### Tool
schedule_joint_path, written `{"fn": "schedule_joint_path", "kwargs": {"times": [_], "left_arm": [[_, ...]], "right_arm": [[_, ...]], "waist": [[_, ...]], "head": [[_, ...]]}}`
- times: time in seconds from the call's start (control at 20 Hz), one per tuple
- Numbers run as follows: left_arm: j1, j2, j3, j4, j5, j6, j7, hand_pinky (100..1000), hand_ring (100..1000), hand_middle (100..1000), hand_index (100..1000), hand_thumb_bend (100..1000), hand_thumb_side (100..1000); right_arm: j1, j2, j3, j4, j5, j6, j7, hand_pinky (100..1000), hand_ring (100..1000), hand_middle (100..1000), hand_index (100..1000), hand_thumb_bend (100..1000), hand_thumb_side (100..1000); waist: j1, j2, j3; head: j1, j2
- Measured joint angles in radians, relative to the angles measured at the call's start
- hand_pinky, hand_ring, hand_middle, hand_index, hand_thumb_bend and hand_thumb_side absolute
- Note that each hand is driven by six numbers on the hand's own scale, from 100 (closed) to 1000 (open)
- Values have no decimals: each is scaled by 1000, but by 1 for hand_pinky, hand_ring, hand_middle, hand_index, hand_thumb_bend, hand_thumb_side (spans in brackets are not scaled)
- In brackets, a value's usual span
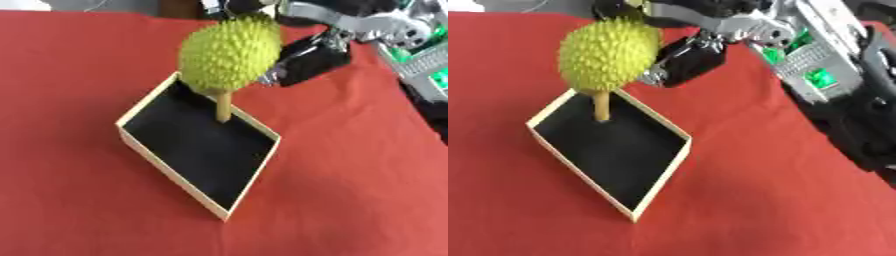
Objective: Pick up objects on the table and place them in the box.
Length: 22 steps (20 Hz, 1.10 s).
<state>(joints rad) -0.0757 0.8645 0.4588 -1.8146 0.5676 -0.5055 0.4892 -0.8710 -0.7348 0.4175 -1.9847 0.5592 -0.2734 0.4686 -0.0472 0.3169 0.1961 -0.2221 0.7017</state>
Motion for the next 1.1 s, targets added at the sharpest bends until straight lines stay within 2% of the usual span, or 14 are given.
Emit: {"fn": "schedule_joint_path", "kwargs": {"times": [0.35,0.6,0.9,0.95,1.1], "left_arm": [[-2,-1,-6,-4,0,8,-8,583,607,656,693,166,694],[-3,-2,-6,-4,0,13,-13,582,606,656,692,166,694],[-3,-11,-7,-4,0,17,-18,582,606,657,691,166,694],[-3,-11,-7,-4,0,17,-18,582,606,657,691,166,694],[-3,-11,-7,-4,0,18,-20,581,606,657,691,166,694]], "right_arm": [[9,67,68,16,29,44,80,705,572,462,555,100,177],[10,109,103,63,73,38,114,718,602,494,590,100,156],[33,132,120,129,115,34,151,735,638,534,639,100,158],[36,132,120,134,119,34,154,747,662,565,667,105,163],[37,132,120,142,133,25,169,761,707,622,716,163,168]], "waist": [[-1,-2,6],[-1,-2,8],[-2,-2,10],[-2,-2,10],[-3,-2,10]], "head": [[3,0],[3,0],[2,0],[2,0],[2,0]]}}
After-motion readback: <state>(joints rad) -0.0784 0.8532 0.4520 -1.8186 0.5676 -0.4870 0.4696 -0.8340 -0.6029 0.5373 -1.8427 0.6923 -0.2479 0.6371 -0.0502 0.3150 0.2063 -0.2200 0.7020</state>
